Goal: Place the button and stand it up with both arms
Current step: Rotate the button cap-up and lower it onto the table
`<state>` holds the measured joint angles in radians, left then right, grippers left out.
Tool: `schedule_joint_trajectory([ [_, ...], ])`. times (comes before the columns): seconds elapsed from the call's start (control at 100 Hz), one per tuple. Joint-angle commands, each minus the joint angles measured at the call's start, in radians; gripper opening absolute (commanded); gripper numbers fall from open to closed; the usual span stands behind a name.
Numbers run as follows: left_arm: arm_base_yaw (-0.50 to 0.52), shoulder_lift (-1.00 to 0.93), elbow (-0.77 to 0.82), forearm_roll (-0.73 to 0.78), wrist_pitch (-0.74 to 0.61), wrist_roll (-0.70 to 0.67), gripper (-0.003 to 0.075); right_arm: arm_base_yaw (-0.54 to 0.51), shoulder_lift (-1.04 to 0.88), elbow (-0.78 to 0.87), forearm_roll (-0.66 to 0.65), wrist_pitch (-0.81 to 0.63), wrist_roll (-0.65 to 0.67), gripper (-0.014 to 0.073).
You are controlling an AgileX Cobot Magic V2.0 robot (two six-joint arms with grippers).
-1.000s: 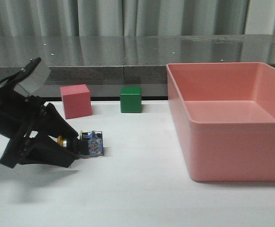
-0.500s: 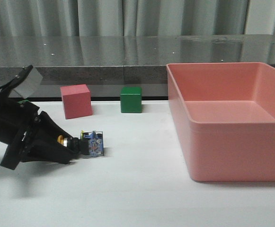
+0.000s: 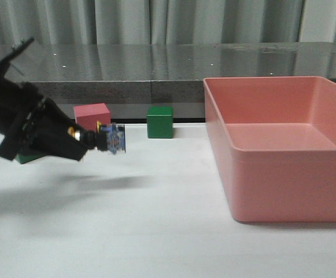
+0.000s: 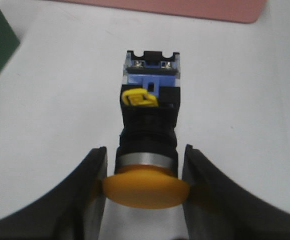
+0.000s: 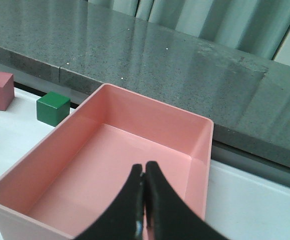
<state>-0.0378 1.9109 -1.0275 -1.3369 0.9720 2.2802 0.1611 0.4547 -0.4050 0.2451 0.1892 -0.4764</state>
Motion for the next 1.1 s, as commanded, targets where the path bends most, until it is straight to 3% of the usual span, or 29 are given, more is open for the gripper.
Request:
schedule_joint_trajectory([
  [0.0, -0.009, -0.138, -0.067, 0.062, 0.001, -0.152, -0.0019, -0.005, 0.0, -0.028, 0.006, -0.072, 0.0, -0.0109],
  [0.11, -0.039, -0.216, -0.164, 0.324, -0.055, -0.466, -0.0019, -0.005, 0.0, -0.028, 0.006, -0.072, 0.0, -0.0109],
  [0.24, -0.113, -0.238, -0.321, 0.711, 0.018, -0.823, -0.0019, -0.005, 0.0, -0.028, 0.006, -0.072, 0.0, -0.0109],
  [0.43, -0.258, -0.219, -0.479, 1.103, 0.131, -1.134, -0.0019, -0.005, 0.0, -0.028, 0.006, -0.072, 0.0, -0.0109],
  [0.82, -0.502, -0.128, -0.543, 1.64, 0.294, -1.329, -0.0019, -0.005, 0.0, -0.028, 0.006, -0.072, 0.0, -0.0109],
  [1.09, -0.592, -0.047, -0.543, 1.783, 0.294, -1.346, -0.0019, -0.005, 0.0, -0.028, 0.006, -0.072, 0.0, -0.0109],
])
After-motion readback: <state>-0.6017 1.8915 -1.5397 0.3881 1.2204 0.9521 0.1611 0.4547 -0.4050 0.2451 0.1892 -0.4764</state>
